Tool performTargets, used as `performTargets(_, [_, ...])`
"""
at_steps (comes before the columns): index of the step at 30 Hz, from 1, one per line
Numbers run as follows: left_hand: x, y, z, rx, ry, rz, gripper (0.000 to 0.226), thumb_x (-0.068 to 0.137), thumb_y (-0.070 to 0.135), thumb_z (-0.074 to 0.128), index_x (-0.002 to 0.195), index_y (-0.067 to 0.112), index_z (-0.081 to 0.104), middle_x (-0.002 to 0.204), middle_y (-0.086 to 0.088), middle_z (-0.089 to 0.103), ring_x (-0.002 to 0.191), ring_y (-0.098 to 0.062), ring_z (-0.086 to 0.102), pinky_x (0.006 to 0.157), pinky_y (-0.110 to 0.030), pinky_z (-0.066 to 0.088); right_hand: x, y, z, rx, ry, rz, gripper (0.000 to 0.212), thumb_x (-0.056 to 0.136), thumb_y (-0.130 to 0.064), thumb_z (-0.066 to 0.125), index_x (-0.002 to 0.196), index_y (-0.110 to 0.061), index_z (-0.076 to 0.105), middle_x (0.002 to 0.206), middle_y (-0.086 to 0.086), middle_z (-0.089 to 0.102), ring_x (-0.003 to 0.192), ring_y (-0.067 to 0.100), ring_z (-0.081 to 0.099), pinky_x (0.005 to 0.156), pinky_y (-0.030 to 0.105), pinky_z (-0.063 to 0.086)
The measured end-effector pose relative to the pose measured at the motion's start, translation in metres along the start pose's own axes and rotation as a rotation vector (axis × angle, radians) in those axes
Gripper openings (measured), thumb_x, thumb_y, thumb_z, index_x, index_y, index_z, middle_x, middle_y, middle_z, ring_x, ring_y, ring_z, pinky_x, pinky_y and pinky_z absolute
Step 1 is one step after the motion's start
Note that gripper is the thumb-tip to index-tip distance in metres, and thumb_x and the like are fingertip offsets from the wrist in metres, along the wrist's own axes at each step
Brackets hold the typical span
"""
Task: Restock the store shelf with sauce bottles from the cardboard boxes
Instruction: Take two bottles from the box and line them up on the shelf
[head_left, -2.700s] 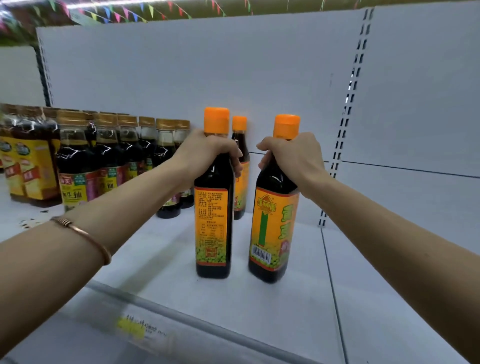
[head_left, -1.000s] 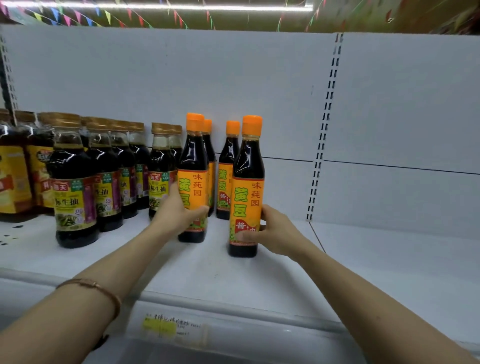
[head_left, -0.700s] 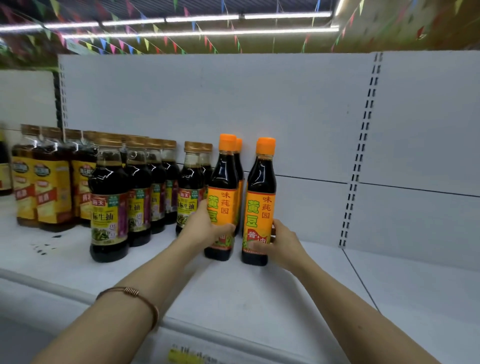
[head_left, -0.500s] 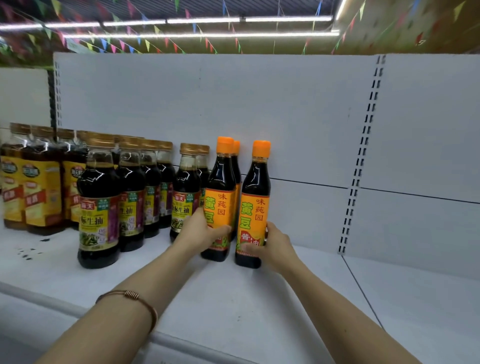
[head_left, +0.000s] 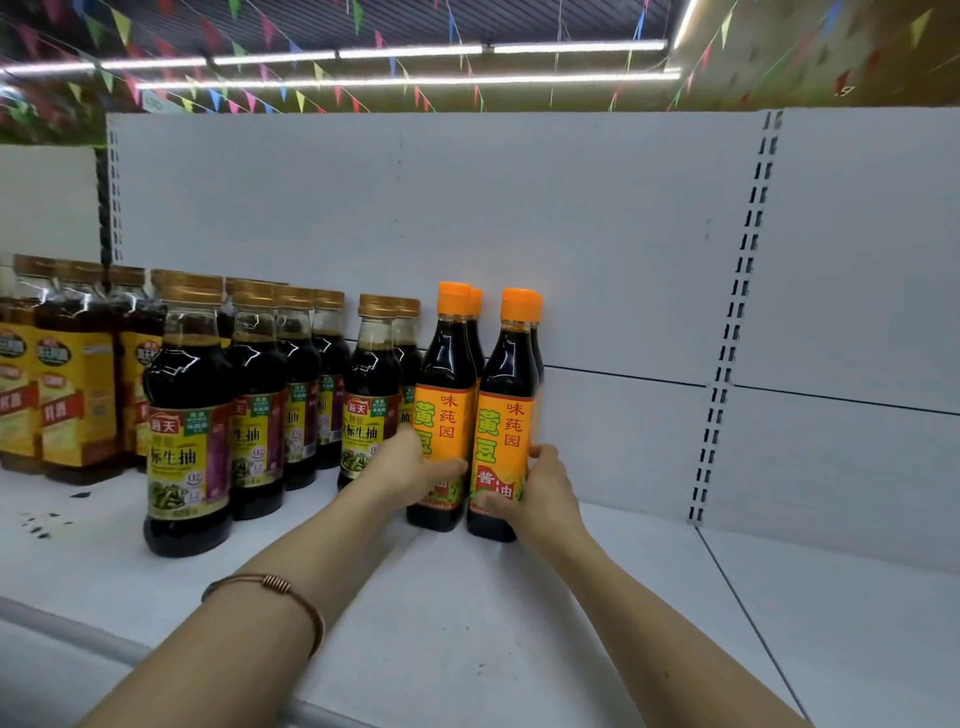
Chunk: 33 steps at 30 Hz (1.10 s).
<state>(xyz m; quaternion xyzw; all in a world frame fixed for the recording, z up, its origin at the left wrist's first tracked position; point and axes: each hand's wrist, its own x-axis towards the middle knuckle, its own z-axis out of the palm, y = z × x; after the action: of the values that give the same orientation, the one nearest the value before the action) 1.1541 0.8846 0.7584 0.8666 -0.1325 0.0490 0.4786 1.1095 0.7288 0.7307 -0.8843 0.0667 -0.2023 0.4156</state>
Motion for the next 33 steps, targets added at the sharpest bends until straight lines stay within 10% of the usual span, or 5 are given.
performTargets(20, [0.011, -0.008, 0.006, -0.08, 0.023, 0.024, 0.062, 0.083, 0.029, 0.074, 0.13, 0.009, 0.038, 0.121, -0.002, 0.057, 0.117, -0.023, 0.056, 0.089, -0.032, 0.044, 0.013, 0.011, 0.007, 0.055, 0.001, -0.002, 0.081, 0.079, -0.033, 0.078, 0.139, -0.017, 0.027, 0.137, 0.005, 0.042, 0.124, 0.025, 0.051, 0.101, 0.046, 0.048])
performTargets(27, [0.025, -0.034, 0.005, -0.085, -0.053, 0.035, 0.1, 0.048, 0.062, 0.084, 0.131, 0.024, 0.043, 0.118, 0.005, 0.066, 0.111, -0.019, 0.062, 0.099, -0.048, 0.049, -0.011, -0.005, -0.001, -0.082, -0.014, -0.015, 0.077, 0.086, -0.038, 0.069, 0.143, -0.014, 0.023, 0.138, 0.008, 0.035, 0.121, 0.026, 0.051, 0.098, 0.039, 0.048])
performTargets(33, [-0.051, -0.001, -0.014, 0.065, 0.03, 0.062, 0.056, 0.086, 0.021, 0.071, 0.134, 0.008, 0.046, 0.132, -0.004, 0.057, 0.122, -0.022, 0.053, 0.092, -0.027, 0.039, -0.066, -0.033, -0.032, -0.038, 0.041, -0.111, 0.075, 0.09, -0.033, 0.066, 0.145, -0.01, 0.022, 0.138, 0.006, 0.023, 0.135, 0.025, 0.035, 0.105, 0.035, 0.037])
